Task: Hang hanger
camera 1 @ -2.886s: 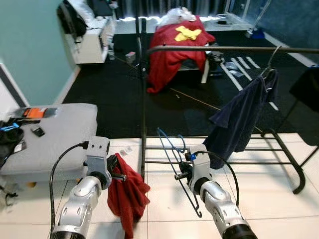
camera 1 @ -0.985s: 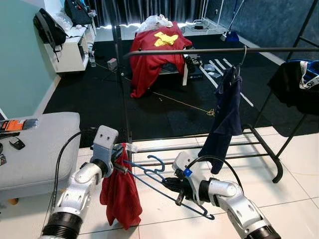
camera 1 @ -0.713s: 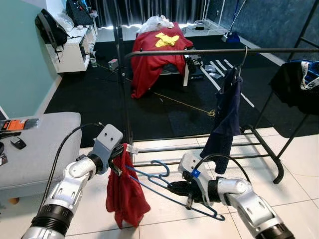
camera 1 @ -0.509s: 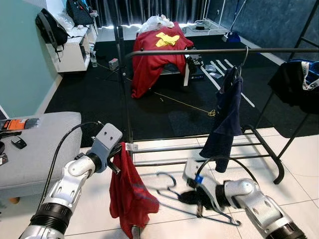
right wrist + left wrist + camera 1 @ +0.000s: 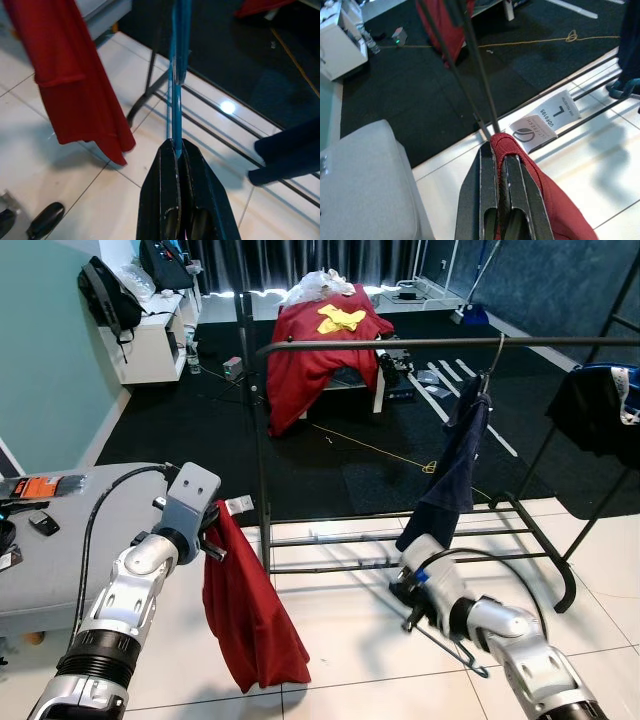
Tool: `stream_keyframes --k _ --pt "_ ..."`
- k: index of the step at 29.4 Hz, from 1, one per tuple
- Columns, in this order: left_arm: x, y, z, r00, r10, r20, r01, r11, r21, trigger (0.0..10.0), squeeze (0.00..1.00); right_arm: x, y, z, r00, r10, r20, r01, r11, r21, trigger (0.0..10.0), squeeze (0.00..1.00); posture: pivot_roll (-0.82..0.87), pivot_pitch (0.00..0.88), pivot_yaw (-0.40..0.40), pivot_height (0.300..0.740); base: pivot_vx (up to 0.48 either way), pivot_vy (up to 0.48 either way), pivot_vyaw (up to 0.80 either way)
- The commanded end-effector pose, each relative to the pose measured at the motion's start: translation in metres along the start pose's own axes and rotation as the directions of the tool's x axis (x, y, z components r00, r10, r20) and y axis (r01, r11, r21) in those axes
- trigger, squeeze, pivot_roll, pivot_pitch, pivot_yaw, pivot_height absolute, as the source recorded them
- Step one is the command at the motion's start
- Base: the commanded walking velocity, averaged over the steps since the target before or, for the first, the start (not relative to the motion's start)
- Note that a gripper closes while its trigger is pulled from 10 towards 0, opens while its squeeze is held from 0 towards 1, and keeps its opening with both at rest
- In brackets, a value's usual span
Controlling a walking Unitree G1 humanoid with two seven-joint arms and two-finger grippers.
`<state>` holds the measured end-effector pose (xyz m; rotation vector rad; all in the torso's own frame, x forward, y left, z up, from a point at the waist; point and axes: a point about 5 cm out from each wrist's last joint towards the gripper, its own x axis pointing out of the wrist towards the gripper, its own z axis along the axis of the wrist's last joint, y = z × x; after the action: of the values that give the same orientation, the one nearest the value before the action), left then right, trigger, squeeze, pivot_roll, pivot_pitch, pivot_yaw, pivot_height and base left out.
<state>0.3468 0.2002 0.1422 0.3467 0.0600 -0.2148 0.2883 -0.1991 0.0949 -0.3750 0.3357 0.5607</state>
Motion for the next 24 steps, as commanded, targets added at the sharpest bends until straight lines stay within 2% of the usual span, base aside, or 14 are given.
stream_keyframes --k 1,3,5,6,8,10,11,13,16,17,18,21,23,24 --pt "0.001 0.006 0.0 0.999 0.038 -0.012 -0.038 0.999 -0.014 10.0 0.0 -0.002 -0.003 0.001 0.997 -0.06 0.045 0.059 0.998 0.022 10.0 0.0 0.07 0.038 0.052 0.74 0.0 0.0 0.0" --pt "0.001 0.006 0.002 0.999 0.05 -0.014 -0.051 0.998 -0.037 10.0 0.0 -0.005 -0.009 -0.001 0.983 -0.164 0.083 0.155 0.982 0.106 10.0 0.0 0.07 0.039 0.05 0.74 0.0 0.0 0.0" --pt "0.001 0.006 0.002 0.999 0.05 -0.014 -0.051 0.998 -0.037 10.0 0.0 -0.005 -0.009 -0.001 0.983 -0.164 0.083 0.155 0.982 0.106 10.0 0.0 0.07 0.039 0.05 0.74 0.0 0.0 0.0" --pt "0.002 0.005 0.005 0.999 0.035 0.011 -0.035 0.998 -0.043 10.0 0.0 -0.006 -0.009 -0.003 0.979 -0.181 0.095 0.164 0.972 0.166 10.0 0.0 0.07 0.04 0.051 0.74 0.0 0.0 0.0" --pt "0.002 0.005 0.005 0.999 0.035 0.011 -0.035 0.998 -0.043 10.0 0.0 -0.006 -0.009 -0.003 0.979 -0.181 0.095 0.164 0.972 0.166 10.0 0.0 0.07 0.04 0.051 0.74 0.0 0.0 0.0" --pt "-0.001 -0.002 0.02 0.988 -0.049 0.146 0.065 0.992 -0.107 10.0 0.0 -0.008 -0.01 -0.007 0.971 -0.203 0.127 0.161 0.945 0.284 10.0 0.0 0.07 0.041 0.053 0.74 0.0 0.0 0.0" --pt "-0.001 -0.002 0.02 0.988 -0.049 0.146 0.065 0.992 -0.107 10.0 0.0 -0.008 -0.01 -0.007 0.971 -0.203 0.127 0.161 0.945 0.284 10.0 0.0 0.07 0.041 0.053 0.74 0.0 0.0 0.0" --pt "-0.013 -0.015 0.036 0.912 -0.288 0.291 0.331 0.937 -0.11 10.0 0.0 -0.011 -0.006 -0.009 0.959 -0.176 0.221 0.061 0.892 0.448 10.0 0.0 0.08 0.04 0.055 0.74 0.0 0.0 0.0" --pt "-0.013 -0.015 0.036 0.912 -0.288 0.291 0.331 0.937 -0.11 10.0 0.0 -0.011 -0.006 -0.009 0.959 -0.176 0.221 0.061 0.892 0.448 10.0 0.0 0.08 0.04 0.055 0.74 0.0 0.0 0.0" --pt "-0.024 -0.019 0.041 0.824 -0.466 0.322 0.513 0.855 -0.073 10.0 0.0 -0.017 0.001 -0.013 0.952 -0.116 0.282 -0.041 0.868 0.494 10.0 0.0 0.08 0.041 0.061 0.74 0.0 0.0 0.0" --pt "-0.027 -0.018 0.042 0.8 -0.509 0.317 0.554 0.83 -0.065 10.0 0.0 -0.019 0.004 -0.015 0.952 -0.09 0.291 -0.068 0.867 0.493 10.0 0.0 0.08 0.041 0.061 0.74 0.0 0.0 0.0" --pt "-0.028 -0.017 0.042 0.788 -0.531 0.313 0.575 0.816 -0.062 10.0 0.0 -0.02 0.005 -0.016 0.952 -0.082 0.295 -0.078 0.867 0.492 10.0 0.0 0.08 0.041 0.061 0.74 0.0 0.0 0.0" --pt "-0.03 -0.015 0.042 0.761 -0.588 0.274 0.616 0.787 -0.023 10.0 0.0 -0.023 0.01 -0.014 0.945 -0.053 0.323 -0.118 0.865 0.487 10.0 0.0 0.08 0.043 0.071 0.74 0.0 0.0 0.0" --pt "-0.03 -0.015 0.042 0.761 -0.588 0.274 0.616 0.787 -0.023 10.0 0.0 -0.023 0.01 -0.014 0.945 -0.053 0.323 -0.118 0.865 0.487 10.0 0.0 0.08 0.043 0.071 0.74 0.0 0.0 0.0"
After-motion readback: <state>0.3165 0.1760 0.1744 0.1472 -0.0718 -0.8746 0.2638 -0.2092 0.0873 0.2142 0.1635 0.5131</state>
